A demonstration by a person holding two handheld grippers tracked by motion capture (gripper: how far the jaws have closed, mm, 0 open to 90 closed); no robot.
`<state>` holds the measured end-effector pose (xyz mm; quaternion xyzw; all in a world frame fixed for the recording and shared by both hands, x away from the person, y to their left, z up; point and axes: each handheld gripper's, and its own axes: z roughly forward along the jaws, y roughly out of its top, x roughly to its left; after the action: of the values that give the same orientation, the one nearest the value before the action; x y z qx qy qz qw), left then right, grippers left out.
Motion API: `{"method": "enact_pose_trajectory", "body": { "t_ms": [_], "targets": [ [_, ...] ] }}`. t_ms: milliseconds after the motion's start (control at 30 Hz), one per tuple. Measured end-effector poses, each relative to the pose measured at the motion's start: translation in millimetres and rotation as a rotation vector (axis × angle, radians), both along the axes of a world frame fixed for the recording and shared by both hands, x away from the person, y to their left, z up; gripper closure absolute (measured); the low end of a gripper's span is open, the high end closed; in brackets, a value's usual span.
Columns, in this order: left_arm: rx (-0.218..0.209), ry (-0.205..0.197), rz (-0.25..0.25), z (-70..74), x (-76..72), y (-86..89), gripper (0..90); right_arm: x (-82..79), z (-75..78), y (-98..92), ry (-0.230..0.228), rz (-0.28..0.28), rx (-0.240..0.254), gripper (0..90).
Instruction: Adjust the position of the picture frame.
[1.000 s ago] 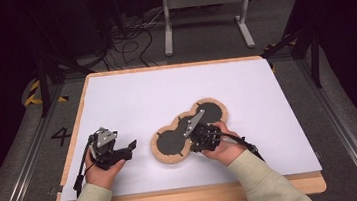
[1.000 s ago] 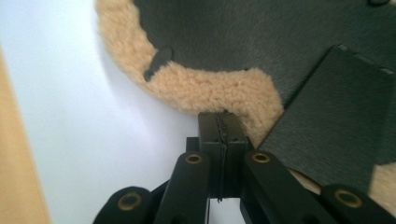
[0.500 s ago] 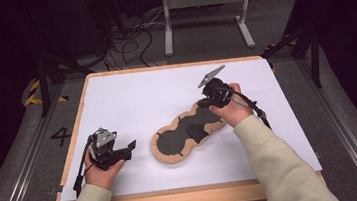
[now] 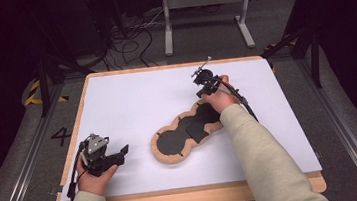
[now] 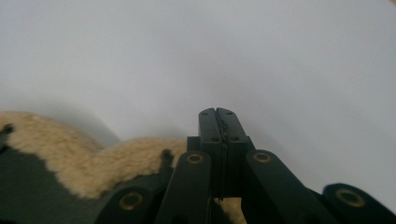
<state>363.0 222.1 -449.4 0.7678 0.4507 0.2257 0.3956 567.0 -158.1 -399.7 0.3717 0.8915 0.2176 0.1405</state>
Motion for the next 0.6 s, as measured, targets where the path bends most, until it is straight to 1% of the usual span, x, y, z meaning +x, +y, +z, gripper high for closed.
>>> {"method": "enact_pose_trajectory", "body": {
  "t_ms": [33,67,100,167,200,300,400,500,600],
  "targets": [
    [0.000,-0.005,0.009,-0.4,-1.2,1.0,22.3,2.8,-3.9,-2.6,0.007,-0.016,0.004,90.0],
    [0.002,0.000,0.008,-0.2,-2.5,2.5,22.3,5.3,-7.9,-5.5,0.020,-0.032,0.002,90.0],
    [0.002,-0.001,0.010,-0.1,-3.7,4.2,22.3,7.1,-11.7,-8.0,0.029,-0.046,-0.006,90.0],
    [-0.002,0.000,0.019,-0.1,-5.2,5.6,22.3,8.4,-15.4,-11.8,0.039,-0.058,0.014,90.0],
    [-0.001,0.000,0.021,-0.2,-5.5,6.2,22.3,8.7,-15.2,-12.9,0.045,-0.053,0.019,90.0],
    [-0.002,-0.001,0.020,-0.5,-5.6,5.8,22.3,8.4,-14.5,-11.4,0.052,-0.036,-0.012,90.0],
    [0.000,-0.004,0.018,-0.7,-4.9,4.4,22.3,6.9,-13.2,-12.5,0.082,-0.032,-0.032,90.0],
    [0.000,-0.001,0.011,-1.1,-2.7,2.9,22.3,1.4,-12.7,-20.2,0.122,-0.035,-0.014,90.0],
    [0.001,0.000,0.001,-0.9,0.4,-0.2,22.3,-10.3,-12.3,-30.2,0.156,-0.032,-0.004,90.0]
  ]
}}
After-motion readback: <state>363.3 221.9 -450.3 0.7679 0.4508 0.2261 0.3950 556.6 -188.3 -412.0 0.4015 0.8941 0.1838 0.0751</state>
